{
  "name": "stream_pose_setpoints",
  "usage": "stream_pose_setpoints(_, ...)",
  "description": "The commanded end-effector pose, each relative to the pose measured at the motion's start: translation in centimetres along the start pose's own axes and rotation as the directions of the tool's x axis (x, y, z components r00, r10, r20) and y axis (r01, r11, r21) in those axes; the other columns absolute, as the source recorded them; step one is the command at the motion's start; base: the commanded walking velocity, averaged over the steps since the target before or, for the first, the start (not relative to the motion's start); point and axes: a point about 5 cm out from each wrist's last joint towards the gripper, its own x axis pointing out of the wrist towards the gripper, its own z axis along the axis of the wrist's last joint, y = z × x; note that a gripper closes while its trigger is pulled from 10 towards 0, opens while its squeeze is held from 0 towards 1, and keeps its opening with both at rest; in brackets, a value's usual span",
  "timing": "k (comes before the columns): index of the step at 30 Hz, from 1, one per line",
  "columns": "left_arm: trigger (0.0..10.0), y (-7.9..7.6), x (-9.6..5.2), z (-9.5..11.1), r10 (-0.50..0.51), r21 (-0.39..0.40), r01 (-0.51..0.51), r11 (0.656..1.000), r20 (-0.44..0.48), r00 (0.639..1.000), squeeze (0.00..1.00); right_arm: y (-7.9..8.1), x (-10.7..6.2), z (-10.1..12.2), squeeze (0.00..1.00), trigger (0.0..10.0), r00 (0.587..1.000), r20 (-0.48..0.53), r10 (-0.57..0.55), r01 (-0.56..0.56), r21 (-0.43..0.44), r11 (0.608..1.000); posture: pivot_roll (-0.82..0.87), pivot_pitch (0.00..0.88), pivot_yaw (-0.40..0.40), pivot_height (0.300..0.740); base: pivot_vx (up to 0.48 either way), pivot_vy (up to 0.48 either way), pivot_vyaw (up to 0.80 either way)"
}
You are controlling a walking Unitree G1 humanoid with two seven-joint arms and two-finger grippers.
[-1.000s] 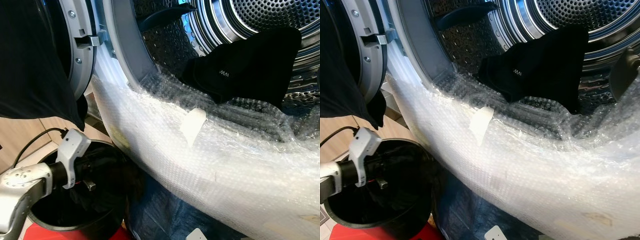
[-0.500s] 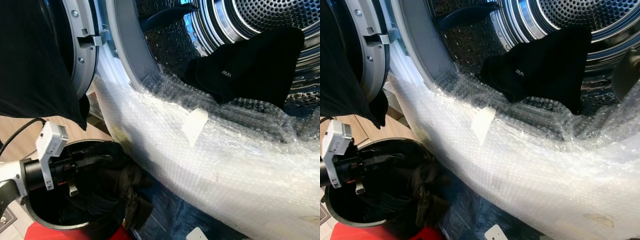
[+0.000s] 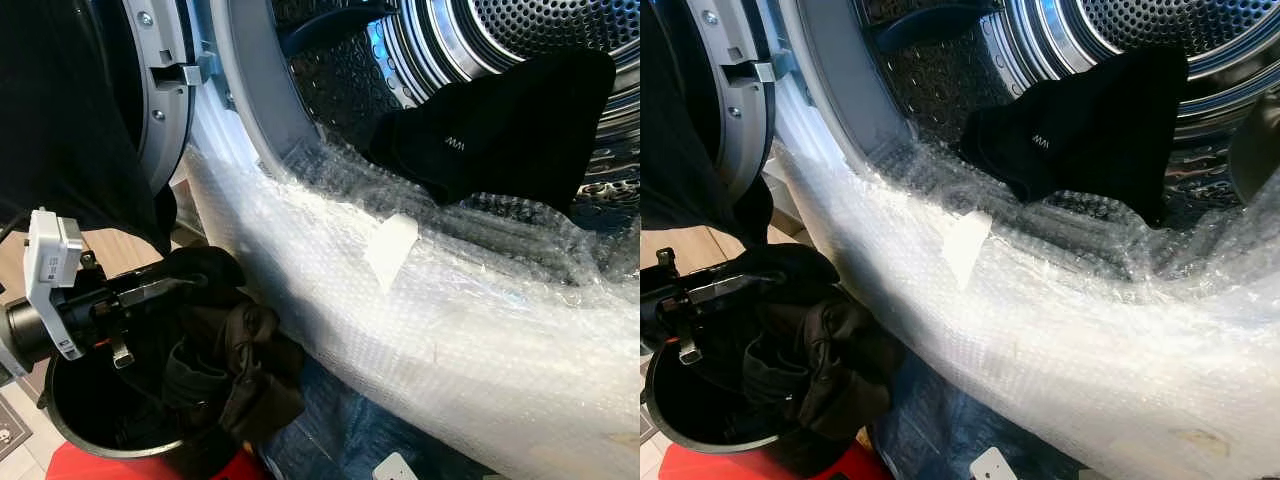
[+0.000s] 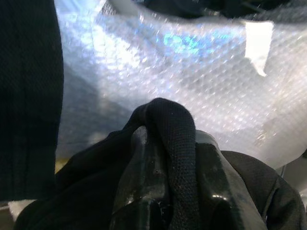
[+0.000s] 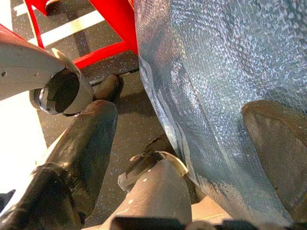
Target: Clothes washing
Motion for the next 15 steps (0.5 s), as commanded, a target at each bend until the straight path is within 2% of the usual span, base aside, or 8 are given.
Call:
stream_pose_setpoints(1, 0.0, -0.4, -0.4, 1.1, -0.007, 0.052, 0.006, 0.999, 0.017, 1.0, 0.0, -0.1, -0.1, -0.5, 0.0, 10.0, 1.0, -0.018, -0.004, 0.004, 0.016, 1.0, 0.14, 0.073, -0.054, 0.74, 0.0, 0.0, 0.0)
stream_pose_setpoints(4, 0.0, -0.4, -0.7, 0.9, 0.009, 0.04, -0.009, 0.999, 0.011, 1.0, 0.0, -0.1, -0.1, -0.5, 0.0, 10.0, 1.0, -0.019, -0.004, 0.005, 0.017, 1.0, 0.14, 0.073, -0.054, 0.74, 0.0, 0.0, 0.0)
stream_pose_setpoints(7, 0.0, 0.0, -1.4, 0.3, 0.067, 0.031, -0.066, 0.997, -0.029, 0.997, 0.0, -0.2, -0.2, -0.6, 0.0, 10.0, 1.0, -0.019, -0.005, 0.005, 0.019, 1.0, 0.14, 0.077, -0.057, 0.74, 0.0, 0.0, 0.0)
stream_pose_setpoints(9, 0.0, 1.1, -2.1, -1.0, 0.181, 0.042, -0.177, 0.983, -0.104, 0.978, 0.0, -0.2, -0.2, -0.5, 0.0, 10.0, 1.0, -0.018, -0.004, 0.004, 0.02, 1.0, 0.14, 0.083, -0.059, 0.74, 0.0, 0.0, 0.0)
stream_pose_setpoints(13, 0.0, 1.7, -2.5, -1.5, 0.241, 0.053, -0.236, 0.97, -0.126, 0.962, 0.0, -0.2, -0.2, -0.6, 0.0, 10.0, 1.0, -0.018, -0.003, 0.004, 0.02, 1.0, 0.14, 0.085, -0.064, 0.74, 0.0, 0.0, 0.0)
stream_pose_setpoints(14, 0.0, 2.5, -3.0, -2.2, 0.325, 0.078, -0.317, 0.945, -0.153, 0.933, 0.0, -0.2, -0.2, -0.6, 0.0, 10.0, 1.0, -0.018, -0.003, 0.004, 0.02, 1.0, 0.14, 0.085, -0.064, 0.74, 0.0, 0.0, 0.0)
stream_pose_setpoints(15, 0.0, 2.9, -3.2, -2.5, 0.364, 0.084, -0.354, 0.931, -0.162, 0.917, 0.0, -0.2, -0.2, -0.6, 0.0, 10.0, 1.0, -0.019, -0.003, 0.004, 0.019, 1.0, 0.14, 0.085, -0.064, 0.74, 0.0, 0.0, 0.0)
